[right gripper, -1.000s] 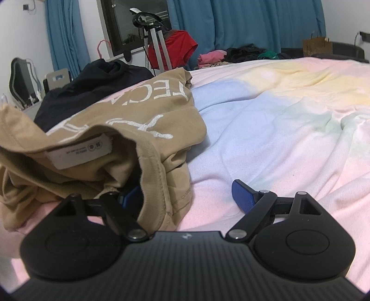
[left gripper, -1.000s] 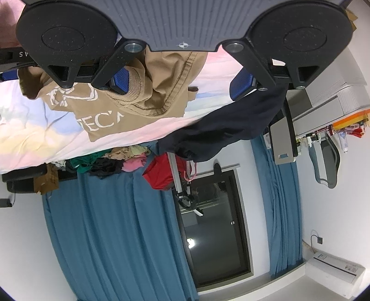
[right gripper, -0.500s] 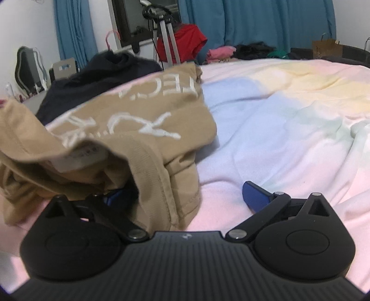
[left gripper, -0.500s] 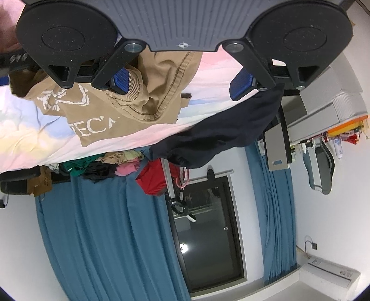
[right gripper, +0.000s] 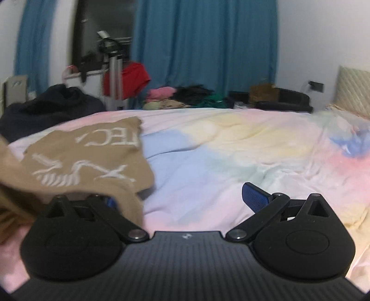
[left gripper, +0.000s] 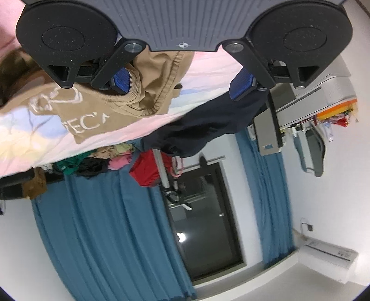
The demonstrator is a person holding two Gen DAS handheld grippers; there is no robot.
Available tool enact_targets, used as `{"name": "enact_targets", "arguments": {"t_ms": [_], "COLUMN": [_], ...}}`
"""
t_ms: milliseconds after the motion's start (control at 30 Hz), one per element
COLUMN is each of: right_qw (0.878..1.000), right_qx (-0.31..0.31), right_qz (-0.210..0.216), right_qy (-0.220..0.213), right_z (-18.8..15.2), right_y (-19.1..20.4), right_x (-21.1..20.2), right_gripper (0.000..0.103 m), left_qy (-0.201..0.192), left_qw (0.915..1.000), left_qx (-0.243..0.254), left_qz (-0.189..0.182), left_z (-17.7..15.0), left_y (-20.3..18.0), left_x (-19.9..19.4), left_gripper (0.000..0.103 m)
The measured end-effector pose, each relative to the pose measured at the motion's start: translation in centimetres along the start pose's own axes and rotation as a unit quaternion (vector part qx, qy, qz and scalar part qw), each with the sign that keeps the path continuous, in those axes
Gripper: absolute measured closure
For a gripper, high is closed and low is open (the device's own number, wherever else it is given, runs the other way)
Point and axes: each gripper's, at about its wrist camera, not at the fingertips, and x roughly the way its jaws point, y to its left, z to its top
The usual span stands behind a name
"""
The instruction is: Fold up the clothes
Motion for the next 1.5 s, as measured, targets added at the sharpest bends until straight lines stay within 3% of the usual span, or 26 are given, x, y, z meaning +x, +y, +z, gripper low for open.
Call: {"name": "enact_targets", "arguments": {"t_ms": [167, 233, 333, 400, 600, 667, 800, 933, 1133, 1300, 1500], "right_qw": [0.997, 0.994, 0.996, 0.997, 0.991, 0.989, 0.986, 0.987, 0.979, 0.97, 0.952], "right_qx": [0.021, 0.038, 0.045, 0.054, 0.1, 0.122, 0.145, 0.128, 0.15, 0.157, 0.172], "right_qz": [0.009, 0.042, 0.049, 0.046, 0.037, 0.055, 0.083, 0.092, 0.119, 0.132, 0.166], "right_qy": [0.079, 0.096, 0.066, 0.023, -0.08, -0.062, 0.008, -0.006, -0.065, -0.134, -0.193], "right_z": [-1.5, -1.8, -1.7, -1.4, -0.3, -0.2, -0.3, 1.1, 7.1, 15.9, 29.6], "right_y": [-0.7, -1.1, -0.9, -1.2, -2.8, -3.2, -3.0, -2.1, -3.4, -4.6, -7.5], "right_x": [1.6, 1.9, 0.9, -0.1, -2.2, -1.8, -0.2, -1.8, -5.1, -8.7, -15.4], "right_gripper": [0.014, 0.037, 0.055, 0.061, 0.06, 0.06, 0.091, 0.094, 0.095, 0.094, 0.094], "left_qy": [-0.018, -0.028, -0.036, -0.034, -0.03, -0.028, -0.029, -0.049, -0.063, -0.131, -0.216], "left_qw": [0.9983, 0.9973, 0.9969, 0.9968, 0.9966, 0.9967, 0.9968, 0.9953, 0.9926, 0.9853, 0.9684], "left_qx": [-0.053, -0.064, -0.066, -0.067, -0.073, -0.071, -0.069, -0.072, -0.089, -0.09, -0.106], "left_qz": [0.014, 0.022, 0.025, 0.027, 0.023, 0.028, 0.026, 0.044, 0.053, 0.063, 0.066], "left_z": [0.8, 1.1, 1.5, 1.6, 1.8, 1.7, 1.8, 2.7, 7.0, 15.6, 28.2], "left_y": [2.0, 2.5, 2.8, 3.0, 3.2, 3.1, 3.1, 3.3, 6.0, 7.8, 10.7], "left_x": [-0.9, -1.4, -2.0, -2.1, -2.5, -2.5, -2.9, -4.3, -5.5, -7.9, -11.9], "left_gripper": [0.014, 0.014, 0.013, 0.013, 0.013, 0.013, 0.012, 0.012, 0.009, 0.009, 0.007]}}
